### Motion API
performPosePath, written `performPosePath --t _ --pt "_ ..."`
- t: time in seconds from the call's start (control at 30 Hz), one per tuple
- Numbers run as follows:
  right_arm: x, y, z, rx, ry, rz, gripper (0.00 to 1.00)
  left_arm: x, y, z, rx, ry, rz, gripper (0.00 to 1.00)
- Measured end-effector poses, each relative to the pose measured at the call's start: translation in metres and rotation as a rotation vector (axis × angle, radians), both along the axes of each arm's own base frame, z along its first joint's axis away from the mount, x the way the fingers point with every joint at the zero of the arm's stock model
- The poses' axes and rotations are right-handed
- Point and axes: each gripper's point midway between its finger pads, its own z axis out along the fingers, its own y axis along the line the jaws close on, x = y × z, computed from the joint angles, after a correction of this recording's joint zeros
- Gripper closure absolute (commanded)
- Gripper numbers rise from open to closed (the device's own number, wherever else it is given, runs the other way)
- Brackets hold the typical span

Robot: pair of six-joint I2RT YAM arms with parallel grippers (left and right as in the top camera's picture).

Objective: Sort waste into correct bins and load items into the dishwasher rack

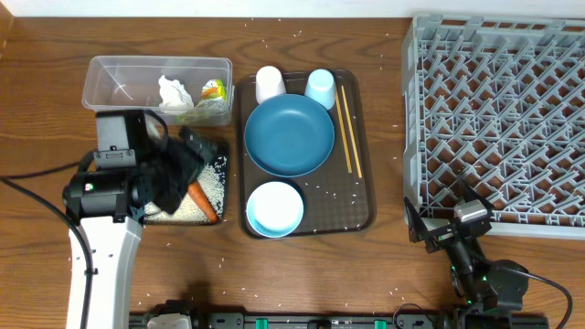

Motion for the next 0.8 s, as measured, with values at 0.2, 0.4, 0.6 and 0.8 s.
performPosePath --t 0.2,0.4,0.6,0.8 --pt "0.000 0.000 0.000 0.000 0.000 0.000 0.01 -0.047 0.026 -0.026 0.157 0.229 0.038 0.02" --pt "0.000 0.000 0.000 0.000 0.000 0.000 0.01 -0.056 0.056 -0.030 0.326 0.274 0.090 0.02" --pt "0.000 0.000 0.000 0.000 0.000 0.000 0.01 -0.057 0.070 -0.029 0.401 0.280 0.116 0.02" --pt "0.000 0.000 0.000 0.000 0.000 0.000 0.01 -0.057 0.073 -0.029 0.421 0.281 0.122 0.02"
